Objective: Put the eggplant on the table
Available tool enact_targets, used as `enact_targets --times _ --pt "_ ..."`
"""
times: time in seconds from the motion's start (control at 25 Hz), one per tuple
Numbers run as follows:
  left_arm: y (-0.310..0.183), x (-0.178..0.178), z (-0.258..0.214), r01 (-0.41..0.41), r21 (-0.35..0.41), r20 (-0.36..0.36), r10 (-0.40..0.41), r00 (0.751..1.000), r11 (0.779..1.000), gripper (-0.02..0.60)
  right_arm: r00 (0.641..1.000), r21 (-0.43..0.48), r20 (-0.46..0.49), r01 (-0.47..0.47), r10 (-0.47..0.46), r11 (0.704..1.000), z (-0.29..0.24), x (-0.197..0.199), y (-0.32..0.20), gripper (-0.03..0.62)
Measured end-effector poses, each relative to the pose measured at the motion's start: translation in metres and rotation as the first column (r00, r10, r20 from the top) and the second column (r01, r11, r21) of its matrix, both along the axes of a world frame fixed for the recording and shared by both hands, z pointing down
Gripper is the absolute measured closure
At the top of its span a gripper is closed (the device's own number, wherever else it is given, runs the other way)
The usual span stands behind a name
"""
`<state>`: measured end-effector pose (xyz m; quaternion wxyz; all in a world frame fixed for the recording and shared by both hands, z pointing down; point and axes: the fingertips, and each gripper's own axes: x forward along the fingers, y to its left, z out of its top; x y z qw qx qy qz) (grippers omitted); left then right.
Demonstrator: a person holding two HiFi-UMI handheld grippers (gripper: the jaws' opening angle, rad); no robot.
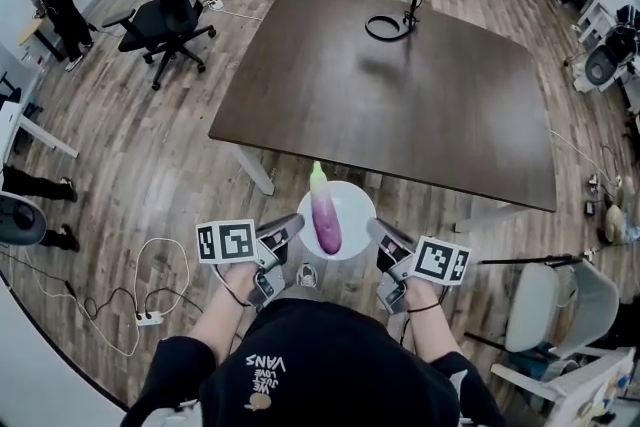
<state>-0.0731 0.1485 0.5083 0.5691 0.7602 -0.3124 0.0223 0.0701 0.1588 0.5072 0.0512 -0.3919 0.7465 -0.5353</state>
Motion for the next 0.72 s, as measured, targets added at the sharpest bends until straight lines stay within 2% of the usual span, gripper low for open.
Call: enact_targets --times 0.32,0.72 --pt "-0.049 -0.027 -0.001 -0.040 0.017 0.011 0.040 0.999 0.999 0.548 0.999 0.002 0.000 -0.041 0.041 0.999 0.002 -0.026 -0.042 0.559" --pt "-0.085 -0.027 0.007 -0.035 -0.006 0.000 0.035 0.999 0.999 0.548 0.999 -0.019 -0.017 -0.036 0.035 0.999 0.009 -0.025 -0.079 0.559"
